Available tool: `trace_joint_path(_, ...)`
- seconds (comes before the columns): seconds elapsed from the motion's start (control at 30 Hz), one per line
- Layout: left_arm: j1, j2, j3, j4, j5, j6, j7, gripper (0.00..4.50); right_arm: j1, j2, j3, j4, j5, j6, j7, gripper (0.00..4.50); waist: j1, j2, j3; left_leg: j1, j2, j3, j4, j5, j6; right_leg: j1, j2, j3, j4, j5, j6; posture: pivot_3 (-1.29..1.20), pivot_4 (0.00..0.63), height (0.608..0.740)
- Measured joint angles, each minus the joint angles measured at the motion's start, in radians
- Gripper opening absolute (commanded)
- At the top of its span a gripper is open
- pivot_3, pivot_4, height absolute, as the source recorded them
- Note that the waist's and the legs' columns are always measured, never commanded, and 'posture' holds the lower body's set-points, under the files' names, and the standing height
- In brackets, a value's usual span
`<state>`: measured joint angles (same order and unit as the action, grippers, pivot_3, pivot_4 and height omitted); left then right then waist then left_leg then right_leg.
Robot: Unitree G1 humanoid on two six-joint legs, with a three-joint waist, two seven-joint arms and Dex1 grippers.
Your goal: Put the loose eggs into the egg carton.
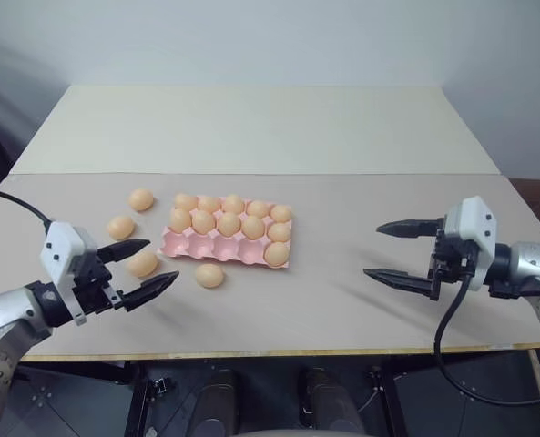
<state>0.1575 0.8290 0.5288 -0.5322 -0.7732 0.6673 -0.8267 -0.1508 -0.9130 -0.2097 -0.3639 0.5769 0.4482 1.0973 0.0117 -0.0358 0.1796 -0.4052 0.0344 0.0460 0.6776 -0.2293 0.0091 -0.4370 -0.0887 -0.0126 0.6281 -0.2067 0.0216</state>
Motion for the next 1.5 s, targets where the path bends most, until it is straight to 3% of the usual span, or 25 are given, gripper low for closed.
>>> trace_joint_path(0.23,-0.024,0.016,0.002,0.002,-0.034,0.032,-0.004,4.49,0.012,0.0,-0.004,-0.002,0.0,-0.001,-0.008,4.5,0.0,0.0,0.0,0.0,0.0,0.0,0.0,0.0,0.0,0.0,0.0,0.0,0.0,0.0,0.0,0.0,0.15,0.74)
trace_joint_path(0.77,0.022,0.056,-0.056,0.004,0.055,0.007,-0.089,4.49,0.037,-0.012,-0.047,-0.032,-0.002,-0.004,-0.012,4.5,0.001,0.0,0.0,0.0,0.0,0.0,0.0,0.0,0.0,0.0,0.0,0.0,0.0,0.0,0.0,0.0,0.15,0.74)
trace_joint_path(1.03,-0.044,0.063,-0.295,0.025,0.226,-0.051,-0.055,4.49,0.095,-0.006,-0.063,-0.097,0.016,-0.002,-0.041,4.5,0.002,0.0,0.0,-0.001,0.0,0.0,0.0,0.0,0.0,0.0,0.0,0.0,-0.001,0.0,0.0,0.0,0.15,0.74)
trace_joint_path(1.37,-0.248,-0.002,-0.542,0.16,0.391,-0.099,-0.029,4.49,0.136,-0.016,-0.093,-0.155,0.047,0.005,-0.032,4.5,0.0,0.0,0.0,-0.001,0.0,0.0,0.0,0.0,0.0,0.0,0.0,0.0,-0.001,0.001,0.001,0.0,0.15,0.74)
trace_joint_path(1.5,-0.263,-0.004,-0.572,0.175,0.42,-0.097,-0.03,3.61,0.152,-0.016,-0.11,-0.168,0.06,0.007,-0.034,4.5,0.0,0.0,0.0,-0.001,0.0,0.0,0.0,0.0,0.0,0.0,0.0,0.0,-0.001,0.002,0.004,0.0,0.15,0.74)
